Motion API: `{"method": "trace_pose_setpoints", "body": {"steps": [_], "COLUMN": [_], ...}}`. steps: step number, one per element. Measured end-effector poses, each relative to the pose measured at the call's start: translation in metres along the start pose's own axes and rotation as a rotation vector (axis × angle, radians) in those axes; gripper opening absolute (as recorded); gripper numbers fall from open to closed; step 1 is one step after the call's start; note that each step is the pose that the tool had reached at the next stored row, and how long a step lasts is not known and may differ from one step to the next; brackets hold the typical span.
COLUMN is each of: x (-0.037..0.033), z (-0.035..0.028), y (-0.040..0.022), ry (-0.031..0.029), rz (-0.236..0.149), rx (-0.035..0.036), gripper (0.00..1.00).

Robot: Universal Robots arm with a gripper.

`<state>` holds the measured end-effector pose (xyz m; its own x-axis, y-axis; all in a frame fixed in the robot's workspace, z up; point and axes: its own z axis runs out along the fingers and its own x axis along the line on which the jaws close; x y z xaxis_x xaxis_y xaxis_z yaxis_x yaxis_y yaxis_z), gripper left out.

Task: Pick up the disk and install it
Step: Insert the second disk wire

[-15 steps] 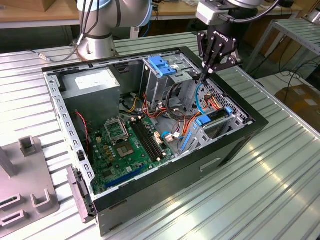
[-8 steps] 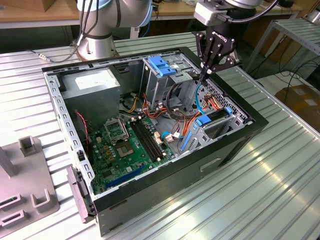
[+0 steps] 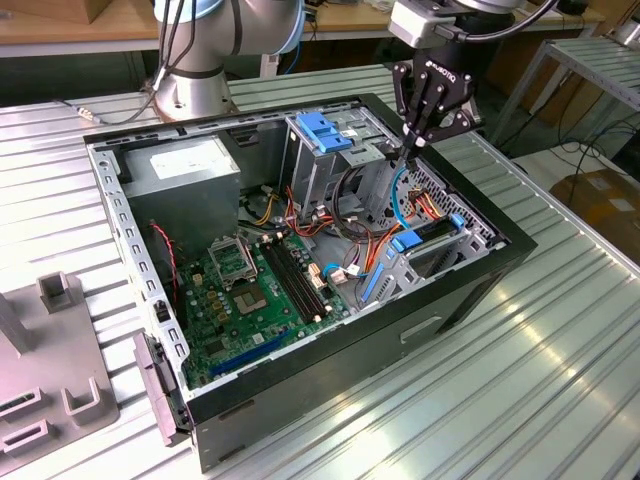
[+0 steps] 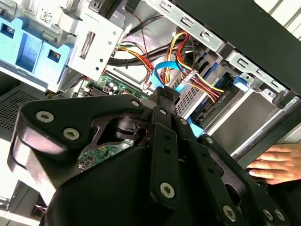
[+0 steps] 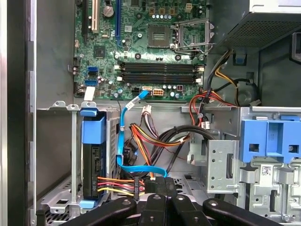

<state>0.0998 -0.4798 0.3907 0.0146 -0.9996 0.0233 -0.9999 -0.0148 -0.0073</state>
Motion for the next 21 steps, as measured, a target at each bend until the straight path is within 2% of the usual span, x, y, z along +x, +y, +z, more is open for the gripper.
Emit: {"method": "trace_pose_setpoints", "body": {"steps": [1,2,3,4,6,7,8,9,11,12,13,14,16,17,19,20,21], "x": [-0.0001,0.0000,-0.0002,-0.0011,-0.0047,-0.0057,-0.0060,-0.0066,-0.0080,-0.0096,-0.0116,-0.0125,-0.0141,-0.0144,-0.0145,-0.0145,-0.0144], "z": [-0.0001,-0.0001,0.0000,0.0000,0.0004,0.0008,0.0016,0.0031,0.0048,0.0070,0.0088,0.0095,0.0111,0.0119,0.0125,0.0129,0.0134], "y": [0.0002,0.0005,0.0005,0.0005,0.0005,0.0005,0.0005,0.0005,0.0005,0.0005,0.0005,0.0005,0.0004,0.0004,0.0005,0.0004,0.0004], "ry": [0.0031,0.0118,0.0177,0.0191,0.0214,0.0225,0.0265,0.0381,0.0525,0.0622,0.0682,0.0705,0.0801,0.0881,0.0999,0.1082,0.1154], "rz": [0.000,0.000,0.000,0.000,0.000,0.000,0.000,-0.001,-0.001,-0.002,-0.003,-0.003,-0.003,-0.003,-0.003,-0.003,-0.003], "rx": [-0.0001,-0.0002,-0.0003,-0.0003,-0.0003,-0.0004,-0.0004,-0.0006,-0.0008,-0.0009,-0.0009,-0.0010,-0.0011,-0.0012,-0.0014,-0.0016,-0.0016], "gripper": [0.11,0.11,0.23,0.23,0.36,0.36,0.36,0.36,0.36,0.36,0.36,0.36,0.36,0.28,0.16,0.11,0.11]}}
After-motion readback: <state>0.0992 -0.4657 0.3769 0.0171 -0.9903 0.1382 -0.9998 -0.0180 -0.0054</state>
